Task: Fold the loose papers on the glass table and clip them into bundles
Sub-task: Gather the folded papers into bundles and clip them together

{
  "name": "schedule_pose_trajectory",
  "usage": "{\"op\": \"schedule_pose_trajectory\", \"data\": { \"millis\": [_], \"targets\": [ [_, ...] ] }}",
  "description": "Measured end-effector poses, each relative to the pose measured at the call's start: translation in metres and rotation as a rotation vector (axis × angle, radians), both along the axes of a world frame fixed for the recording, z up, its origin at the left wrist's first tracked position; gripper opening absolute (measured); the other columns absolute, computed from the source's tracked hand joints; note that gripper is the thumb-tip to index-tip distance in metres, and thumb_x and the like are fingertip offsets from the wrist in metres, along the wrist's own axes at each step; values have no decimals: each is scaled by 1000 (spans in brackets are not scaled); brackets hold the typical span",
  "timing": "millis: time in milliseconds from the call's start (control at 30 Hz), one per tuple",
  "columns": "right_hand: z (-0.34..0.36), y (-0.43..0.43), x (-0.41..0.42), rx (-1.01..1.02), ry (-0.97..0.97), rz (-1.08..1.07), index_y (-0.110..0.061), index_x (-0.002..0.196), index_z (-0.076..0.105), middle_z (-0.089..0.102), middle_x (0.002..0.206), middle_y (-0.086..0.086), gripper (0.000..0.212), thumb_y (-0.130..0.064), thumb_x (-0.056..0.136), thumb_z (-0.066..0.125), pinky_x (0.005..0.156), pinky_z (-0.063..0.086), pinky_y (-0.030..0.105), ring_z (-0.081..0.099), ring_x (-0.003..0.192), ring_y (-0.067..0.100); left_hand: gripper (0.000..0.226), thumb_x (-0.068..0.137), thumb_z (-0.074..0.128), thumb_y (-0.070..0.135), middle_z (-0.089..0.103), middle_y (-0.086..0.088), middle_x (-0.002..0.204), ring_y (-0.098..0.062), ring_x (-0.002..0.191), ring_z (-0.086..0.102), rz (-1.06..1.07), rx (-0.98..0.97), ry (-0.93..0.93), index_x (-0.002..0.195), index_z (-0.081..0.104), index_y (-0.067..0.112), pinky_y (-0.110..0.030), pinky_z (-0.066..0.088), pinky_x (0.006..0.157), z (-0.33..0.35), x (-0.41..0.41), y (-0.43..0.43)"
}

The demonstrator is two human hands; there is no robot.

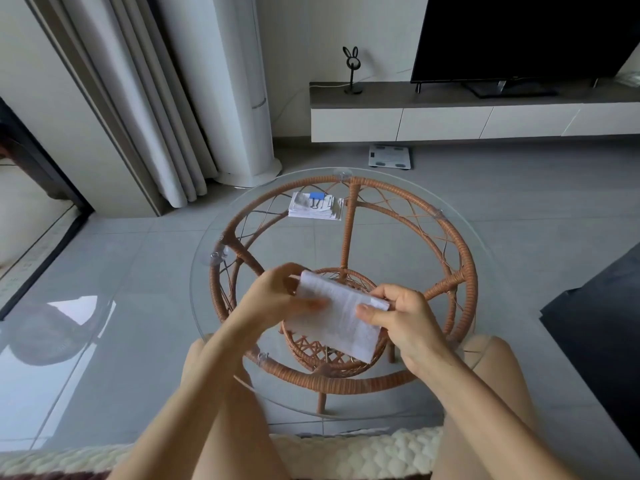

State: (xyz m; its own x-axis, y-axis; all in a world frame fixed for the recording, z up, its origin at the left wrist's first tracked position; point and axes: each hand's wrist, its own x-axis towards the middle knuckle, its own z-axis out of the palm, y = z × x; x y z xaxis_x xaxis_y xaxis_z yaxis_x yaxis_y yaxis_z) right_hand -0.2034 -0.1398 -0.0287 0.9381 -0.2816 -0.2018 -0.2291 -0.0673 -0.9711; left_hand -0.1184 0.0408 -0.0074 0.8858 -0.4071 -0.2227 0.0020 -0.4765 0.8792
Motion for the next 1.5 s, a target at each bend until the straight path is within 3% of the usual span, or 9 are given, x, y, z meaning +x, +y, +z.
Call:
{"op": "schedule_pose_trajectory", "data": {
  "millis": [133,267,400,567,733,967,1133,1300,1500],
  "targets": [
    [10,-10,-6,-152,45,204,-13,71,61,67,82,14,16,-5,79,72,66,51,33,64,83,27,27,80,72,39,68,8,90,-13,83,63,-455,393,-302,100,70,21,-31,53,77,16,-1,-12],
    [18,-19,-9,-271,34,279,-14,74,64,68,83,13,12,-8,78,74,70,54,42,65,83,29,24,88,63,37,65,11,84,-7,74,59,-546,343,-327,100,71,18,-19,48,65,17,-9,-25],
    [20,-22,-11,-280,43,272,-15,80,67,69,82,7,8,-16,79,75,72,54,37,66,82,22,13,89,64,33,55,25,70,-4,67,54,-356,246,-395,93,73,25,-11,39,59,0,-21,-34],
    [30,-50,3,-272,73,208,-30,99,64,70,94,-11,11,-30,88,63,84,54,30,66,89,7,10,87,67,22,67,17,73,-9,72,64,-145,207,-340,86,76,26,-30,54,68,-7,-5,-26],
    [11,-79,7,-844,198,232,-22,106,67,69,102,-8,29,-44,90,56,83,53,32,62,96,11,8,86,68,21,68,10,76,-11,72,63,7,217,-282,86,75,20,-28,53,65,-9,18,-5],
    [-6,-62,7,-932,272,273,-20,82,61,61,74,-8,37,-57,85,57,56,42,21,58,72,11,11,88,65,23,67,13,78,-7,73,63,-3,267,-308,92,76,19,-16,49,60,-6,28,-5],
    [-16,-59,11,-672,345,272,-10,79,67,68,78,7,36,-43,91,56,67,48,32,65,81,25,15,90,64,24,71,10,88,-6,73,60,-100,383,-452,96,76,19,-21,51,67,3,23,-14],
    [27,-62,12,-492,86,245,-17,83,68,70,84,-3,23,-36,92,57,77,51,24,66,86,9,17,87,67,27,73,8,94,1,73,56,-202,342,-543,98,76,19,1,34,63,15,8,-17],
    [70,-48,11,-350,-96,380,-13,86,62,68,80,2,9,-22,86,66,79,56,31,66,81,17,17,83,71,25,74,7,95,-9,81,68,-319,286,-635,99,76,22,-18,52,72,27,-6,-17]
  ]
}}
